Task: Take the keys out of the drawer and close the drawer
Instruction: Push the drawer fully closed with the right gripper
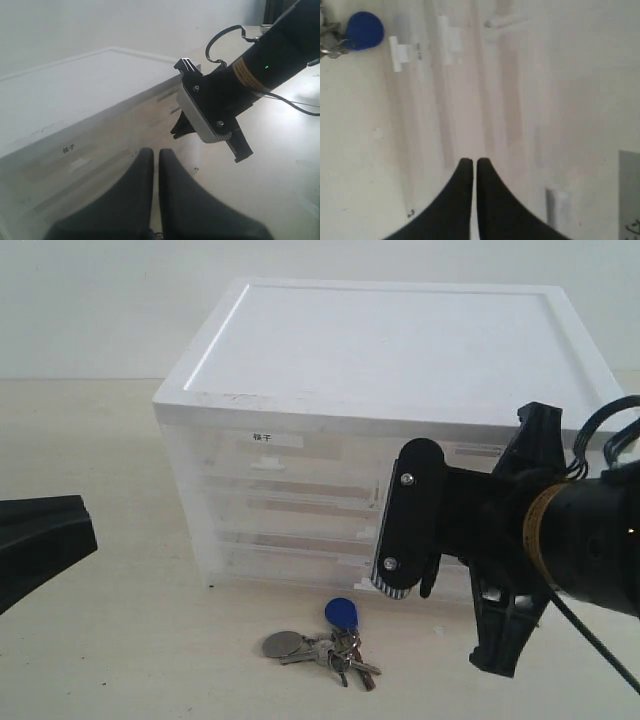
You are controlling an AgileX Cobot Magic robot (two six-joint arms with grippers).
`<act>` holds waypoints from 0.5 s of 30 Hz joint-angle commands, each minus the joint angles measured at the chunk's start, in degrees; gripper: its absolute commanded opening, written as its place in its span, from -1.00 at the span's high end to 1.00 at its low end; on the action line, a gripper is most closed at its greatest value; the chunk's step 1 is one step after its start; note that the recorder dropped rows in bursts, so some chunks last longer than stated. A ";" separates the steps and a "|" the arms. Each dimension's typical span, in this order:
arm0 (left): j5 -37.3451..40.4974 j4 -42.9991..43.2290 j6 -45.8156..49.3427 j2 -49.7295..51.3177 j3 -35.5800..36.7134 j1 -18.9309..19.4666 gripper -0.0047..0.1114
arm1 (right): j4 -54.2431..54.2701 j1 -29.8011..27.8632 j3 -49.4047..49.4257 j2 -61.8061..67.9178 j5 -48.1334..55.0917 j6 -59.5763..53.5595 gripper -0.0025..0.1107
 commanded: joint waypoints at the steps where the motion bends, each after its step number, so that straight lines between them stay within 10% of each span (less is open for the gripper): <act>1: 0.57 -0.64 -0.49 -0.23 0.24 0.03 0.84 | -8.23 0.03 -0.43 1.26 4.07 7.41 0.96; 15: 2.27 -0.54 -0.49 -0.23 0.24 0.03 0.84 | -11.30 2.09 -0.43 1.06 6.66 12.41 0.96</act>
